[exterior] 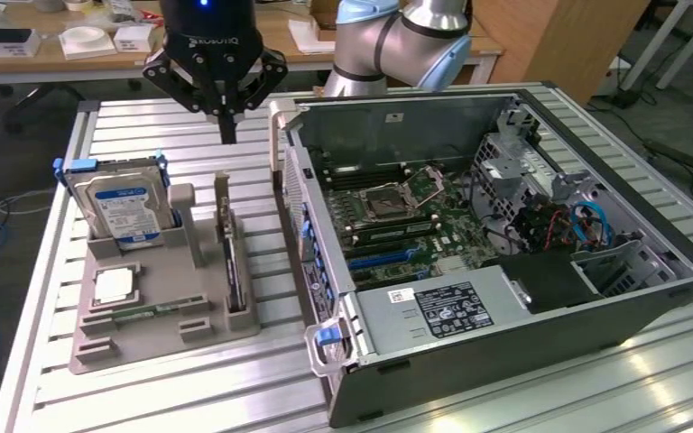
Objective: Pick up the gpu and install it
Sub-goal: 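Reach for the gpu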
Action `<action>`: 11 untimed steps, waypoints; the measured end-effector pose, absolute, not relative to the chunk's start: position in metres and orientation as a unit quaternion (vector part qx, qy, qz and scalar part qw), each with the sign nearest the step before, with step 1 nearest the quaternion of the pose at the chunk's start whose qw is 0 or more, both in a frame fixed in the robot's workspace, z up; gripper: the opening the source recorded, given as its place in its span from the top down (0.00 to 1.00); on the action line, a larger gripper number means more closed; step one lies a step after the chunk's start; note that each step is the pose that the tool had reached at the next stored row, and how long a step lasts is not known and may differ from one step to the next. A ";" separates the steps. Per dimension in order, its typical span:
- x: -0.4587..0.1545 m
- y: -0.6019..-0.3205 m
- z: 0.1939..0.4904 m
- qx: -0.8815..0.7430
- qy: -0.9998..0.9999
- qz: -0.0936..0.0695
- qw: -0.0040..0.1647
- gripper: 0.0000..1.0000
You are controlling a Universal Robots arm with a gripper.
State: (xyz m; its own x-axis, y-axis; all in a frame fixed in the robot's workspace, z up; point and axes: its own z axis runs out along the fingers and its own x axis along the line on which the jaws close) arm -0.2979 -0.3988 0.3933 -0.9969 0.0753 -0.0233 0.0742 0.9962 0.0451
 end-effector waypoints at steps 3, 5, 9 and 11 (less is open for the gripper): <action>-0.300 -0.399 0.393 0.037 0.999 0.022 0.013 0.87; -0.302 -0.399 0.393 0.037 0.999 0.022 0.012 0.87; -0.305 -0.399 0.393 0.037 0.999 0.022 0.012 0.87; -0.307 -0.399 0.393 0.037 0.999 0.022 0.012 0.87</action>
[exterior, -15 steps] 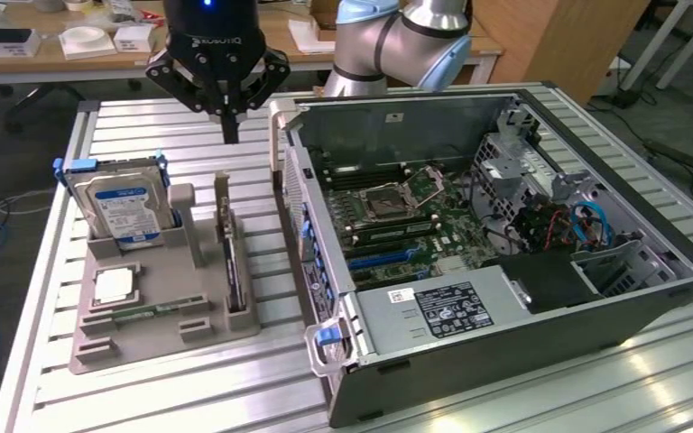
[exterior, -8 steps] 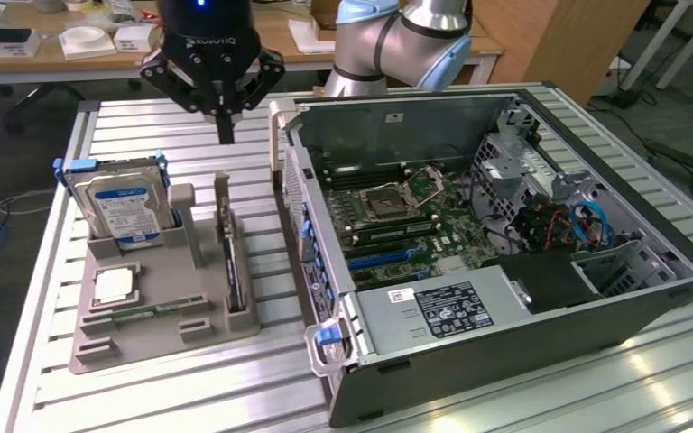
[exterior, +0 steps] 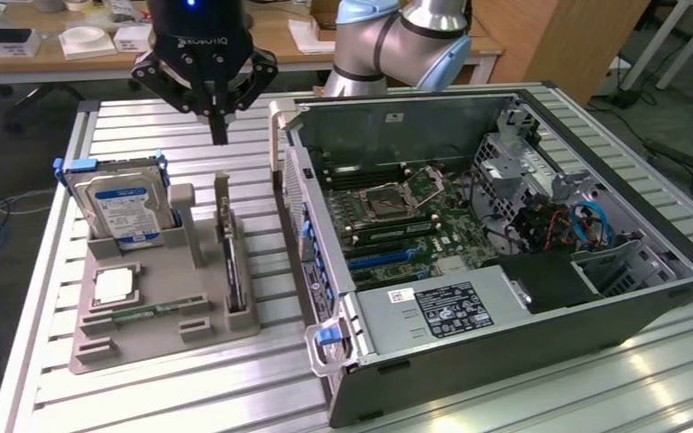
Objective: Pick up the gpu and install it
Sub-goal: 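Reach for the gpu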
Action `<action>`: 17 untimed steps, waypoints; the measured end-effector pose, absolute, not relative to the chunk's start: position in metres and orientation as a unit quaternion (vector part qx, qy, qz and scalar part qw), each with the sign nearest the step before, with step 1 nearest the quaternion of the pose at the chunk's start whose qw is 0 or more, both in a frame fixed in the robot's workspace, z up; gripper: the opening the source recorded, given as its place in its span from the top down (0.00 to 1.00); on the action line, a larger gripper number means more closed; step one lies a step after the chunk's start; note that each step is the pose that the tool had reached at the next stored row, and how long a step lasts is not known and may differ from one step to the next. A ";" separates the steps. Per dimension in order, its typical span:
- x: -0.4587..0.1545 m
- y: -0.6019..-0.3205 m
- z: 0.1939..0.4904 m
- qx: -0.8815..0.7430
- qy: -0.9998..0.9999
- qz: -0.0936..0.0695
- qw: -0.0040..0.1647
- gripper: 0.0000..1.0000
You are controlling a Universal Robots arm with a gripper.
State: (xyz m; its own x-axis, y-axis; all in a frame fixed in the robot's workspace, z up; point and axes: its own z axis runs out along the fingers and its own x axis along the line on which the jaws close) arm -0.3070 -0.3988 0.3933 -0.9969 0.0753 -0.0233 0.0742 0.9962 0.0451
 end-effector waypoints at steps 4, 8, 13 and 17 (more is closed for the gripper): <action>-0.311 -0.399 0.393 0.037 0.999 0.022 0.012 0.87; -0.315 -0.399 0.393 0.037 0.999 0.022 0.012 0.87; -0.320 -0.399 0.393 0.037 0.999 0.022 0.012 0.87; -0.323 -0.399 0.393 0.037 0.999 0.022 0.012 0.87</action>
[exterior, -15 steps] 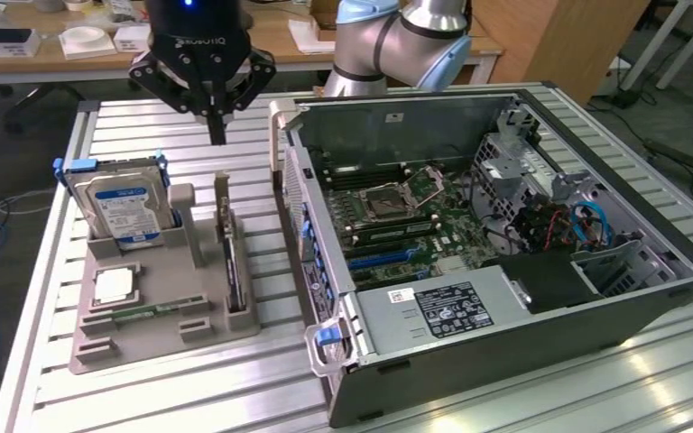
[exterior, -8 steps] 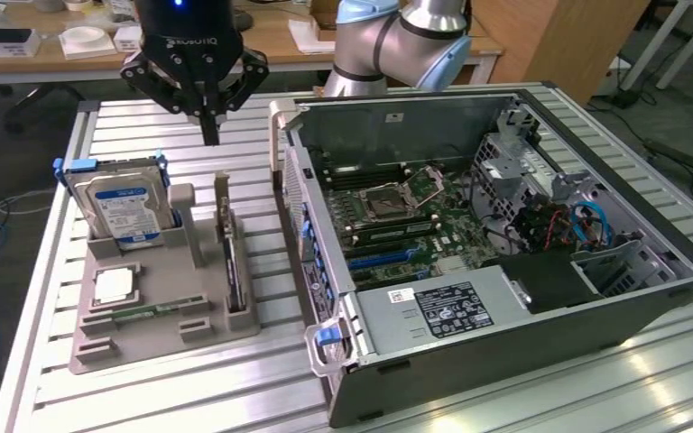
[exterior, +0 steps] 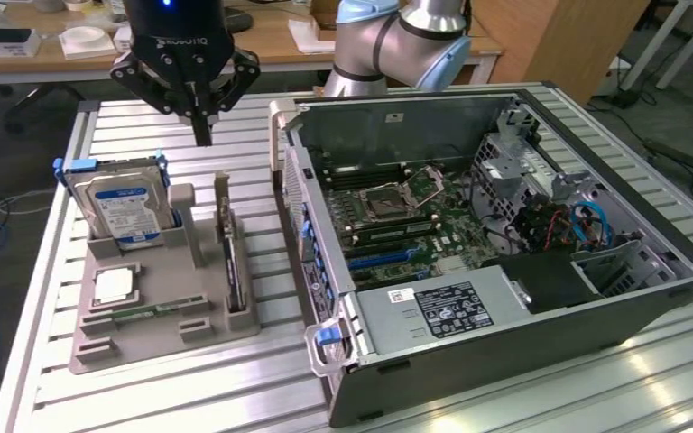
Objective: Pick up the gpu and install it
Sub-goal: 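Reach for the gpu, then pick up the gpu and move the gpu toward the slot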
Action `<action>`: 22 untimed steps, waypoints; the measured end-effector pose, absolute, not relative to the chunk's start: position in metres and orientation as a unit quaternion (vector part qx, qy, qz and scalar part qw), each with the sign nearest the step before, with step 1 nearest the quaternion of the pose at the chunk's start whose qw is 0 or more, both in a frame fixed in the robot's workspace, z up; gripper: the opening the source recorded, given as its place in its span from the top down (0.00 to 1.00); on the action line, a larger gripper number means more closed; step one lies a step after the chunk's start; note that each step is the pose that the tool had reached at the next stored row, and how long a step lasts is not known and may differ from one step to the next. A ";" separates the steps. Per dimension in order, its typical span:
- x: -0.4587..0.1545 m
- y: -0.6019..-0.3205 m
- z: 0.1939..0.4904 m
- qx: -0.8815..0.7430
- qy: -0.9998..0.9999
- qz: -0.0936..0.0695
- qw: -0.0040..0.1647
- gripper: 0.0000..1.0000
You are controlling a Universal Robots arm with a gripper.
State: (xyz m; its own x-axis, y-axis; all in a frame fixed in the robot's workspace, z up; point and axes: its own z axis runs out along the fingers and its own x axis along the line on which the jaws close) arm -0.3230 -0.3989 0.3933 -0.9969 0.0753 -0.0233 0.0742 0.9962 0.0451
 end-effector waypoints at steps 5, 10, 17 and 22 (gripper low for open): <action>-0.324 -0.399 0.393 0.037 0.999 0.022 0.012 0.87; -0.324 -0.399 0.393 0.037 0.999 0.022 0.012 0.87; -0.324 -0.399 0.393 0.037 0.999 0.022 0.012 0.80; -0.324 -0.399 0.393 0.037 0.999 0.022 0.012 0.62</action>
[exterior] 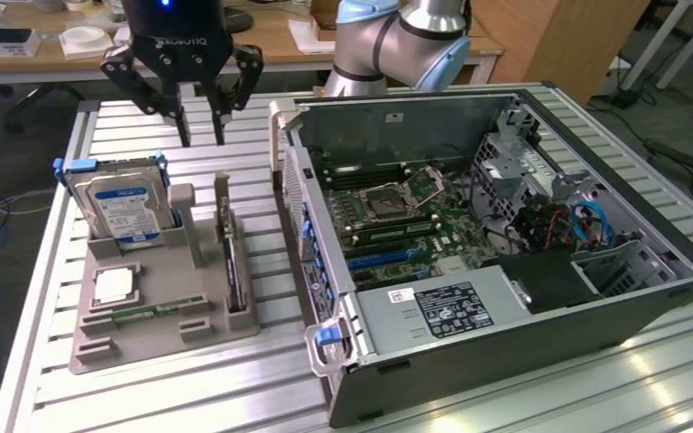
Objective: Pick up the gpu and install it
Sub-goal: 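Pick up the gpu and move the gpu toward the slot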
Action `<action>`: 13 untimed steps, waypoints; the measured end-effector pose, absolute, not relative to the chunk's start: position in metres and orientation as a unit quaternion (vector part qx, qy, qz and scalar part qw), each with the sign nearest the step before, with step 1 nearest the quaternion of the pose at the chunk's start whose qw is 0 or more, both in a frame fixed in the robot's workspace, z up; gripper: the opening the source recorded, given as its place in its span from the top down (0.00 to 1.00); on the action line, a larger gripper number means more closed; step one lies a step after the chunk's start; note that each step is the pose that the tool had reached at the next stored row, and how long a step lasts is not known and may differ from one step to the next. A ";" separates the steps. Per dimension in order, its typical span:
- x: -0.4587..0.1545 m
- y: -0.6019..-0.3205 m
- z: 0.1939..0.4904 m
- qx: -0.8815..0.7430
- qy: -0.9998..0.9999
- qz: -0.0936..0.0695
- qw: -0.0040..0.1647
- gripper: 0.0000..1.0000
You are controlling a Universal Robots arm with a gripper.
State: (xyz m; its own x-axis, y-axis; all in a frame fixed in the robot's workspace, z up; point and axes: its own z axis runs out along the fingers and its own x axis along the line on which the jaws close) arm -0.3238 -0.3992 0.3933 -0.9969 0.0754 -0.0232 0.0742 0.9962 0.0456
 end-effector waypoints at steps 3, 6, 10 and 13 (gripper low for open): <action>-0.324 -0.399 0.393 0.037 0.999 0.022 0.012 0.51; -0.324 -0.399 0.393 0.037 0.999 0.022 0.012 0.39; -0.324 -0.399 0.393 0.037 0.999 0.022 0.012 0.33; -0.324 -0.399 0.393 0.037 0.999 0.022 0.012 0.33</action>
State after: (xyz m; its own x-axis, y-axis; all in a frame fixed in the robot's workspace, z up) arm -0.3238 -0.3994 0.3933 -0.9969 0.0753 -0.0233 0.0742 0.9962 0.0456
